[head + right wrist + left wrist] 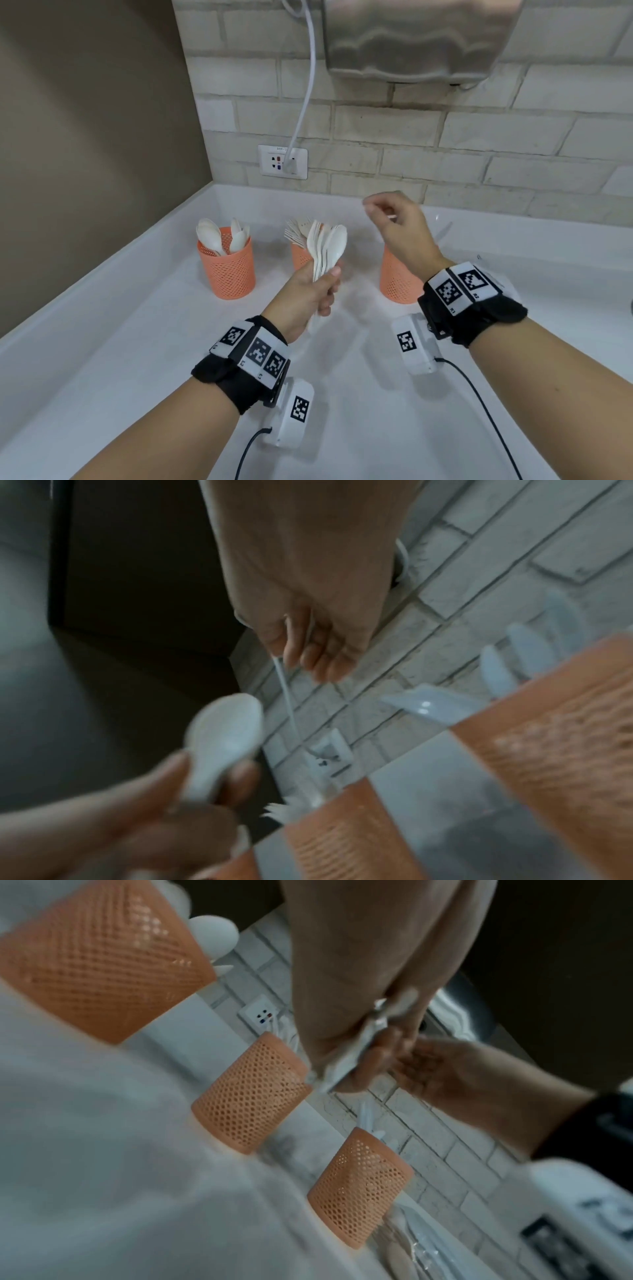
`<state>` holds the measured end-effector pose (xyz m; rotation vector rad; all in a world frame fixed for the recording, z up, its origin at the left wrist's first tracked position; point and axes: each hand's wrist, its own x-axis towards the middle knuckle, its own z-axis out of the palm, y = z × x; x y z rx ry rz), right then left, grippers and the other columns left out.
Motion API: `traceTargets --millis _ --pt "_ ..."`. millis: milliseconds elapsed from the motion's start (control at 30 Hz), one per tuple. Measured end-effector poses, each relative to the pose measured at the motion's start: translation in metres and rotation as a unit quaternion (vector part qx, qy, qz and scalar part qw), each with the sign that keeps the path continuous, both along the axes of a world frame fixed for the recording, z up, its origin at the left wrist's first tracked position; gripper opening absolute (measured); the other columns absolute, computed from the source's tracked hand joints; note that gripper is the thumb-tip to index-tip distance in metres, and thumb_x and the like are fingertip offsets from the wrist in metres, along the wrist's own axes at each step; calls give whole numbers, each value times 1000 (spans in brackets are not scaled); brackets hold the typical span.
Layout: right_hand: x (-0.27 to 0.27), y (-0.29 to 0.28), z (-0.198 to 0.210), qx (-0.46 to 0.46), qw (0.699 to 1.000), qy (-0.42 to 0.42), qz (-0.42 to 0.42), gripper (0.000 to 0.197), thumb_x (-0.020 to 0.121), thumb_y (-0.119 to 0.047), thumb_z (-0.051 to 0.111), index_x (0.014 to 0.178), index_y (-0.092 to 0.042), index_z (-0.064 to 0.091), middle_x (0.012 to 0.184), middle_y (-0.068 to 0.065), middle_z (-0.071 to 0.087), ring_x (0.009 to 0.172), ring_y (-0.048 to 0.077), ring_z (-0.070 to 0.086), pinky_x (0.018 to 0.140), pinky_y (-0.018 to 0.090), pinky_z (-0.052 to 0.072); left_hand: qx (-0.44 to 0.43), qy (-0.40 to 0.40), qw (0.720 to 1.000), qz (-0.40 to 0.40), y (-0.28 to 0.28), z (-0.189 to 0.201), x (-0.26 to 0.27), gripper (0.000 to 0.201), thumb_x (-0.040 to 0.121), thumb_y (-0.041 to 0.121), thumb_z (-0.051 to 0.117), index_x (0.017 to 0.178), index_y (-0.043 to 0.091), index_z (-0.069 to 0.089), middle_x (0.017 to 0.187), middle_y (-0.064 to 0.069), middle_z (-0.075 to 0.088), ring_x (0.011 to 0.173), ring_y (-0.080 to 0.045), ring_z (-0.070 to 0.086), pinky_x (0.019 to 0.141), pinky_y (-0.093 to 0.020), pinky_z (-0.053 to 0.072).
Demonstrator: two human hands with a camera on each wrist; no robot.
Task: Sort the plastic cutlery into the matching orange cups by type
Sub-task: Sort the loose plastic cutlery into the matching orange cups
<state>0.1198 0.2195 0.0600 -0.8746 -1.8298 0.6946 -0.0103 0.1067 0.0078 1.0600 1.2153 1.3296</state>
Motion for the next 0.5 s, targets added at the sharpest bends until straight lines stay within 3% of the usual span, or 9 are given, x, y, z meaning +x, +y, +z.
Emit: traceTargets --millis 100,167,200,233,300,333,433,500 --pt "-14 -23 7 -123 987 -7 106 21 89 -32 59 101 -16 63 91 -4 57 80 8 53 72 19 42 -7 125 992 31 -2 1 3 28 99 25 41 126 18 42 81 5 43 71 -11 42 68 -25 41" --pt "-22 -32 6 -131 985 -40 104 36 82 -40 65 112 -19 59 97 0 54 81 10 52 69 16 41 -1 181 982 47 -3 1 1 39 99 23 41 137 17 33 102 -3 54 95 -21 53 91 -39 45" --pt "-26 -36 5 -107 987 -66 97 42 79 -39 69 115 -20 58 100 1 52 83 11 52 70 14 41 0 201 978 54 -3 0 0 44 98 21 42 140 16 28 111 -10 55 101 -28 56 93 -44 45" --pt "-29 -39 2 -76 989 -92 92 45 76 -37 73 115 -19 58 102 2 50 86 11 51 71 13 41 1 216 975 60 -3 -1 -1 48 98 19 42 141 15 23 110 -14 55 94 -31 59 85 -46 49" --pt "-36 -45 -2 -22 989 -121 81 47 72 -32 77 113 -15 61 103 2 47 92 11 48 76 16 40 0 243 967 72 -3 -3 -2 50 97 19 43 140 13 18 92 -13 54 65 -23 56 61 -39 49" --pt "-39 -47 -4 -5 989 -125 76 46 72 -30 78 112 -15 62 102 2 46 93 12 47 79 19 38 -2 256 963 80 -3 -4 -3 50 96 19 45 138 14 18 88 -12 53 58 -20 52 55 -35 48" --pt "-49 -49 -5 13 991 -127 49 37 75 -20 74 110 -12 66 96 1 47 86 12 47 79 21 38 -13 262 959 108 -2 -8 -8 49 93 23 53 132 13 25 91 -8 51 54 -16 49 46 -28 43" --pt "-55 -49 -4 -19 993 -111 38 29 76 -13 72 104 -7 67 87 0 50 73 9 48 73 19 38 -18 237 964 119 -4 -8 -12 46 90 25 58 127 15 33 90 -2 50 60 -14 48 46 -24 41"
